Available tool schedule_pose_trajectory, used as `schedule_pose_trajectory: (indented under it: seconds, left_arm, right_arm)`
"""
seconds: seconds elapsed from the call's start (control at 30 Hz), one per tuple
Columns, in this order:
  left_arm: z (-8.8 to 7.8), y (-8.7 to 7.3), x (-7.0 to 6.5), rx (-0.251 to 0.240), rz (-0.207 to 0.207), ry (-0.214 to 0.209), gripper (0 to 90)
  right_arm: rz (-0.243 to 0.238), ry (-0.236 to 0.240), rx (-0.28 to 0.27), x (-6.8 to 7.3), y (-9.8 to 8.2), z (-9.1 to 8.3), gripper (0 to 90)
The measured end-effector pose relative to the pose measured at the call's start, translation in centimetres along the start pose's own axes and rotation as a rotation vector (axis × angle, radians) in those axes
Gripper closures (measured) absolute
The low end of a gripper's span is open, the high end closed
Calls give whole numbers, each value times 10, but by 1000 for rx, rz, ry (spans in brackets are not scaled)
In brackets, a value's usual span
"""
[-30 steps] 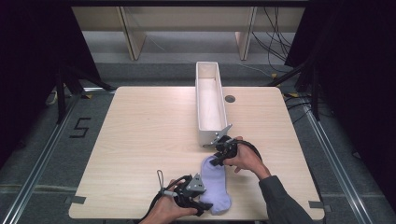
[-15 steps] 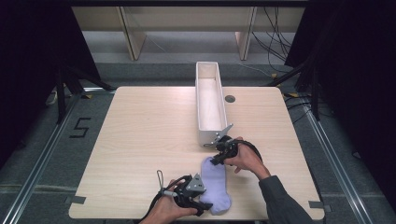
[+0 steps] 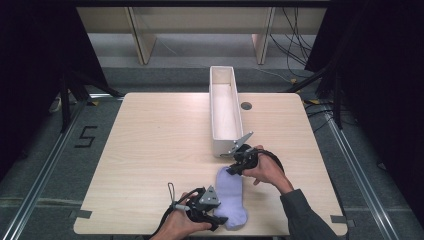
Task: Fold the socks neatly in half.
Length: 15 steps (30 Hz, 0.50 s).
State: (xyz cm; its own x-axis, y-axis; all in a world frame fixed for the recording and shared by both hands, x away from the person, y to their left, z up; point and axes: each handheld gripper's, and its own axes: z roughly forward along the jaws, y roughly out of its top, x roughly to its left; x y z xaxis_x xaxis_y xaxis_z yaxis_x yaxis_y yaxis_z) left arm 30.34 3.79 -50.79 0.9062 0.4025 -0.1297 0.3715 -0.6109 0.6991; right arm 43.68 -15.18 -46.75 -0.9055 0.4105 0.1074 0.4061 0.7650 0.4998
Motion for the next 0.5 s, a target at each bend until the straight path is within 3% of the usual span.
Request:
schedule_pose_trajectory:
  seconds: [0.13,0.23,0.27,0.37,0.4,0.43,0.5]
  left_arm:
    - [0,1,2,3,-1,7,431]
    - [1,1,2,-12,-24,12,431]
    - [1,1,2,-11,-26,11,431]
    - [-1,1,4,8,7,24,428]
    - [2,1,2,-22,-35,25,427]
    - [1,1,3,-11,-13,24,427]
    - [1,1,3,-12,-15,23,428]
  right_arm:
    - [-5,-13,-16,6,3,-9,841]
    - [-49,-26,-42,8,5,-15,841]
    - [-27,-21,-40,11,5,-17,841]
    - [-53,-39,-51,15,5,-22,840]
    - [-65,-45,-54,16,6,-23,841]
    - [-63,-52,-50,19,6,-25,841]
    - [-65,-58,-56,27,6,-28,841]
